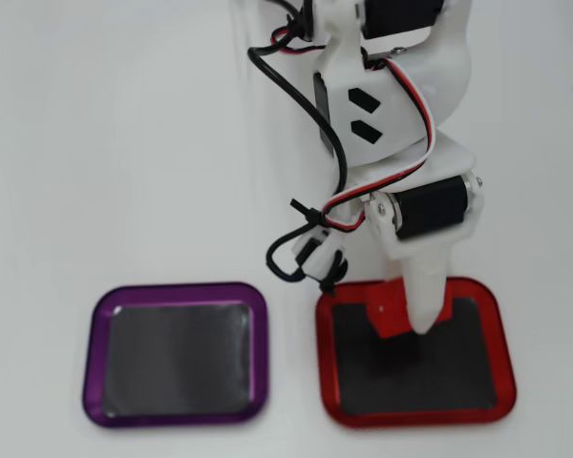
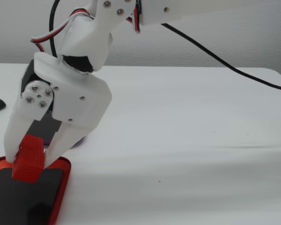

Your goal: Grasp a red block and put it in the left red dish.

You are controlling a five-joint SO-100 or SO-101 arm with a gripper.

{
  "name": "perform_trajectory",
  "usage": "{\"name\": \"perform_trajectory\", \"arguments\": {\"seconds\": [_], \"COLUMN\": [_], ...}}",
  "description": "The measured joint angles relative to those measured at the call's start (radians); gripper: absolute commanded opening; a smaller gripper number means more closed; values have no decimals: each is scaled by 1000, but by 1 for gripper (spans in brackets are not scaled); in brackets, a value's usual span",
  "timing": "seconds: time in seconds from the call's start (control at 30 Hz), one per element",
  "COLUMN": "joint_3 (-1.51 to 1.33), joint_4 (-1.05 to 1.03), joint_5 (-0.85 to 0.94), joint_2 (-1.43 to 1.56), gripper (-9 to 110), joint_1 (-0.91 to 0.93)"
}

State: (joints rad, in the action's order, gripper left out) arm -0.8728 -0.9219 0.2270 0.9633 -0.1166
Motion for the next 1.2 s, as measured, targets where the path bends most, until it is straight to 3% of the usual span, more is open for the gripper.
{"name": "perform_trajectory", "arguments": {"seconds": [0.2, 0.47, 0.8, 1.2], "joint_3": [0, 0, 9, 11], "joint_4": [0, -6, -14, -295], "joint_5": [9, 12, 12, 12], "joint_2": [0, 0, 0, 316], "gripper": [1, 13, 14, 24], "joint_1": [-3, -3, -3, -2]}}
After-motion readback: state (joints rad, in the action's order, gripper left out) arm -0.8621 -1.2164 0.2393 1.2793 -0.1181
